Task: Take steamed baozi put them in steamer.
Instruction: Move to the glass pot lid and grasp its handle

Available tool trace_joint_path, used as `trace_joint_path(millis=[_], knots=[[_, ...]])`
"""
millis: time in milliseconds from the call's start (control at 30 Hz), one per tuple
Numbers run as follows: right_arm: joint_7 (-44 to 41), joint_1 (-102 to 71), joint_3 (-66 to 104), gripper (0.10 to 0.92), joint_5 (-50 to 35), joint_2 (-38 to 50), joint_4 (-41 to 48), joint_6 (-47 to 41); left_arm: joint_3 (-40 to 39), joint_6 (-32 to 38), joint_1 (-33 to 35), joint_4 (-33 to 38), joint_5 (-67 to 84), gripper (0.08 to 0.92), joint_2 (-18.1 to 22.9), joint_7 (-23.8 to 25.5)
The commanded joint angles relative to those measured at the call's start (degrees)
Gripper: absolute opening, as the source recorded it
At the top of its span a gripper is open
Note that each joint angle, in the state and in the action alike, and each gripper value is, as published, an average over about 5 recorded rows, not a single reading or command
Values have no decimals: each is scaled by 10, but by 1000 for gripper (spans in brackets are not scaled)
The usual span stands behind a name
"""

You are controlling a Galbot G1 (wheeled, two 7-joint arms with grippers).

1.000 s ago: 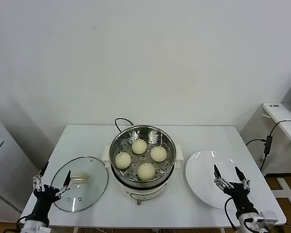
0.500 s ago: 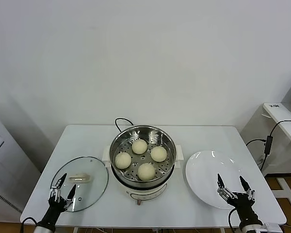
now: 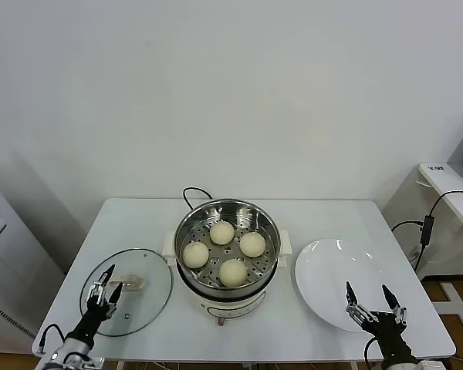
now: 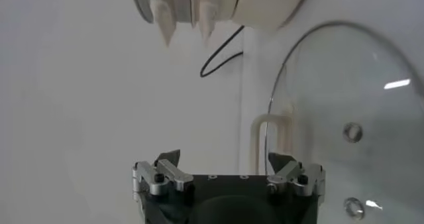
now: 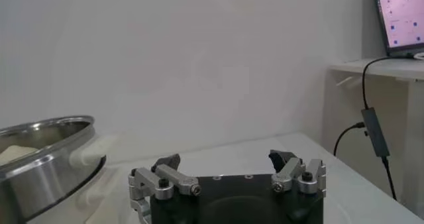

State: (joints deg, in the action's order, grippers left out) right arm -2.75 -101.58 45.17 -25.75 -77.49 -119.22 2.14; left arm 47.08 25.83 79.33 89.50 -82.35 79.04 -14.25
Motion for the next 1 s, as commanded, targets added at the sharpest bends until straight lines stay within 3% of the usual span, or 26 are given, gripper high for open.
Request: trace_joint_path(millis=[33,500,1000], knots=[[-1,-5,-1,823,6,-2,0,2,-14,-35,-44,-34,-26,823,-7,24],[-2,-6,0,823,8,-3,1,3,-19,-55,-48,-45,-11,796,0,5],[-4,-3,-6,823,21,-11,8,12,-19,-56,-32,-16,43,360,-3,-18]])
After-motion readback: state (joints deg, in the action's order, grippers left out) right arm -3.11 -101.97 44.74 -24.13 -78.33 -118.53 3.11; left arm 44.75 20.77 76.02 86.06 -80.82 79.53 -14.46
